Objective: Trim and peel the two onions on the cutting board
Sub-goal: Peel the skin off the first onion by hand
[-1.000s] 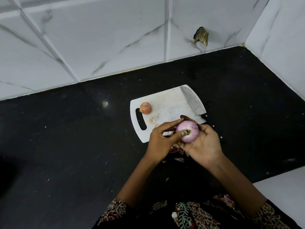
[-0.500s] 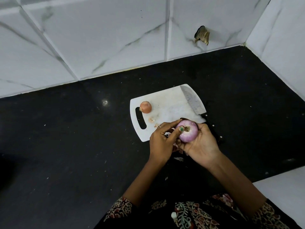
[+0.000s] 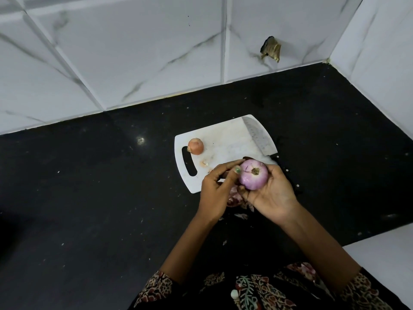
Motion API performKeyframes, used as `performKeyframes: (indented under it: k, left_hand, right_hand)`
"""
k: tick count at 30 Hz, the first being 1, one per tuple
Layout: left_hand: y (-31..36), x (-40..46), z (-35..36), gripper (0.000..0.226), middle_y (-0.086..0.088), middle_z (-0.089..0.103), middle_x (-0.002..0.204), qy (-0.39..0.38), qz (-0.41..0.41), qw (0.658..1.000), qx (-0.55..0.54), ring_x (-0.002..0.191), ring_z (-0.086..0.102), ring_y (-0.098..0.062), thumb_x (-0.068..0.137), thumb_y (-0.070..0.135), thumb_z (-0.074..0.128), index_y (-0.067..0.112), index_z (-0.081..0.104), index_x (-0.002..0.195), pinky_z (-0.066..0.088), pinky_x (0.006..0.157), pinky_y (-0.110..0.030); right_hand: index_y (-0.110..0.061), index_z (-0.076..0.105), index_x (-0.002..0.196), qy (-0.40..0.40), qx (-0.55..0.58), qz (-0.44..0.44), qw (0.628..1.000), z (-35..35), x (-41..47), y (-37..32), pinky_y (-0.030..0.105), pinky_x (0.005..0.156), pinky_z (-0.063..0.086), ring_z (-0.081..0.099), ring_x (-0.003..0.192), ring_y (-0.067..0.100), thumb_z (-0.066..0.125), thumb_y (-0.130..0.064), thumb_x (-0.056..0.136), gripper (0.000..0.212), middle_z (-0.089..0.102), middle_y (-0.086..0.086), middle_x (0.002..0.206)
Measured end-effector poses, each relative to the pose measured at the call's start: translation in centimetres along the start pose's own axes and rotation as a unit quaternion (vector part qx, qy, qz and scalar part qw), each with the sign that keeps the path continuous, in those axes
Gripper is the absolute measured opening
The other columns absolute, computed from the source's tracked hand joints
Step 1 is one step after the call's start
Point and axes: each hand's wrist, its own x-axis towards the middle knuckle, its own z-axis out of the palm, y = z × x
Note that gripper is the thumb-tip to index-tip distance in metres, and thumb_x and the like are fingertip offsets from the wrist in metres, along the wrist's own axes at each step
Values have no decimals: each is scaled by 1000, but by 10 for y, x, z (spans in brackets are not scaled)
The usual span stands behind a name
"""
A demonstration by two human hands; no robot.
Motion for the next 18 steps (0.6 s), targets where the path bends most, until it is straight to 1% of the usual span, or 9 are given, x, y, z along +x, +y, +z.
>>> performKeyframes:
  k: [2,4,7,9,12,14,16,18]
  left_hand:
    - [4,-3,0,20,-2,69,107,-30,-13,999,-8,97,63,-12,88,14,67,17,67,108,55,77,-24]
    - [7,-4,3,21,1,66,103,-28,-23,999,-3,91,62,-8,83,12,72,17,63,102,53,70,-20]
    - [10,-5,9,13,4,63,93,-5,-35,999,-19,85,59,-4,87,14,69,15,57,93,49,66,-15]
    - [10,-5,11,10,9,61,85,6,-24,1000,-18,81,58,-2,90,16,64,16,55,86,48,65,-14]
    - [9,-1,14,19,14,57,70,24,-17,1000,-5,71,55,-3,92,18,61,13,52,77,46,61,-16]
    - [7,2,12,27,9,53,62,48,-18,999,-4,62,51,-5,93,18,60,6,50,71,44,57,-20]
    - [5,5,9,30,1,50,61,66,-10,998,5,59,47,-8,94,18,59,-1,51,72,41,57,-23]
    - [3,4,7,25,4,55,63,71,-12,997,8,59,51,-4,95,16,56,-1,58,77,44,59,-20]
  right_hand:
    - [-6,69,85,-5,-19,-2,1000,0,0,0,33,65,49,65,76,26,33,-29,95,44,70,17,85]
    - [-7,64,92,6,-44,-9,999,0,0,2,36,71,49,63,81,30,34,-28,94,37,67,19,90]
    - [-8,60,102,10,-61,-26,998,-1,0,6,37,65,55,65,80,30,35,-24,94,31,65,20,97]
    - [-8,60,99,1,-62,-33,998,-1,-1,7,37,63,56,68,78,28,34,-23,95,30,68,18,94]
    - [-11,60,94,-1,-69,-34,997,-2,-3,8,36,59,54,67,77,26,34,-23,96,29,67,15,95]
    - [-12,61,98,5,-80,-25,996,-2,-4,11,33,54,52,66,74,26,36,-25,95,29,66,15,98]
    - [-12,61,103,11,-94,-19,995,0,-5,13,30,51,48,64,67,25,38,-26,93,29,65,14,94]
    - [-10,59,107,9,-96,-20,995,1,-5,11,27,46,45,62,61,23,36,-25,93,31,64,14,89]
